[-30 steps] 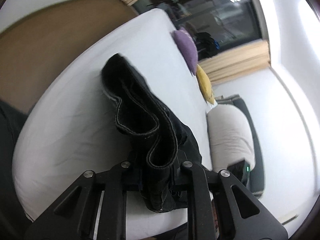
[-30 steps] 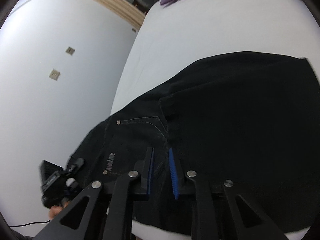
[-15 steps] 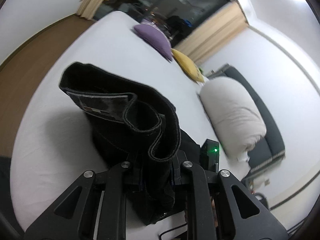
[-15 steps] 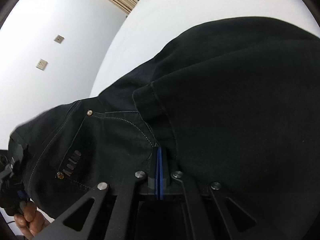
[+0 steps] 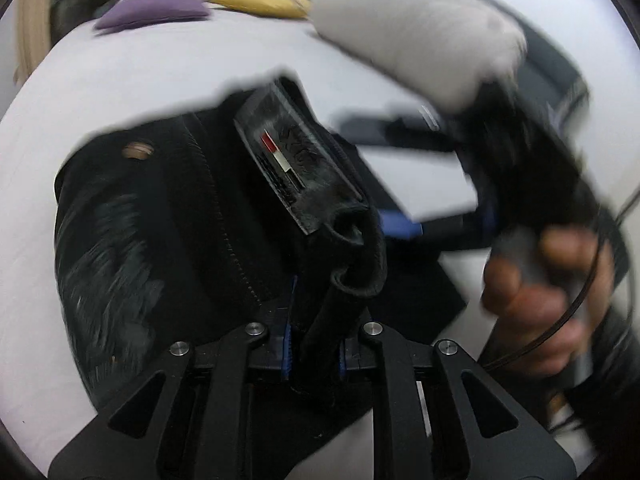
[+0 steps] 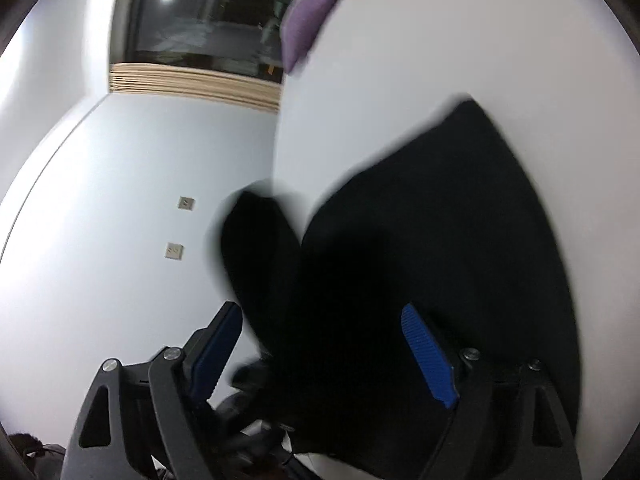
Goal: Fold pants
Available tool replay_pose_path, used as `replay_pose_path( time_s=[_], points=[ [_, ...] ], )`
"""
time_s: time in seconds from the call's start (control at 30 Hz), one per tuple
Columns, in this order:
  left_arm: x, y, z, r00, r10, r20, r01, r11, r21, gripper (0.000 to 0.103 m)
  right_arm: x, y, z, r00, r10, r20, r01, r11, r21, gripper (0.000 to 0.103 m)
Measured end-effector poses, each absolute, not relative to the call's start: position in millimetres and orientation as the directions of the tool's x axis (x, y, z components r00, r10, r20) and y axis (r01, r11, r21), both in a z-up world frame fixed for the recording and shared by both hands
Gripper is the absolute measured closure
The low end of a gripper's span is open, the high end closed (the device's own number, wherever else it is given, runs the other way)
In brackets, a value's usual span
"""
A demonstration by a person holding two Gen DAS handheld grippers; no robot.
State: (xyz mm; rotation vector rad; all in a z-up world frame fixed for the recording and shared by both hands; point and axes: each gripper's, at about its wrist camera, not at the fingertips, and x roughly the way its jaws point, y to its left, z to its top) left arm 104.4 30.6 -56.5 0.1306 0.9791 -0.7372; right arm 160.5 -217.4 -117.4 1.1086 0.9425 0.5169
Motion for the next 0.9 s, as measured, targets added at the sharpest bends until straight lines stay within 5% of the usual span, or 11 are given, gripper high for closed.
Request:
replay_pose_path(
  time_s=[0.2, 0.47, 0.9],
  points=[
    [91.0, -1.5, -57.1, 0.411, -0.424, -0.807, 0.684, 0.729, -0.036, 0.089, 161.1, -205.6, -115.5, 0.491, 0.741, -0.458, 0.072, 0.49, 0.869, 0.029],
    [70.9, -28.1, -60.8, 0.452, -0.382, -0.806, 0.718, 0.692, 0.075, 0.089, 162.5, -206.2, -111.2, 0.485, 0.66, -0.573, 0.101, 0.609, 0.787, 0.085],
    [49.5, -42.5, -32.0, 0.439, -0.441, -0.783, 0.773, 0.629, 0.08, 0.09, 145.3, -228.9, -93.1, 0.563, 0.636, -0.529, 0.092, 0.587, 0.804, 0.088]
  ],
)
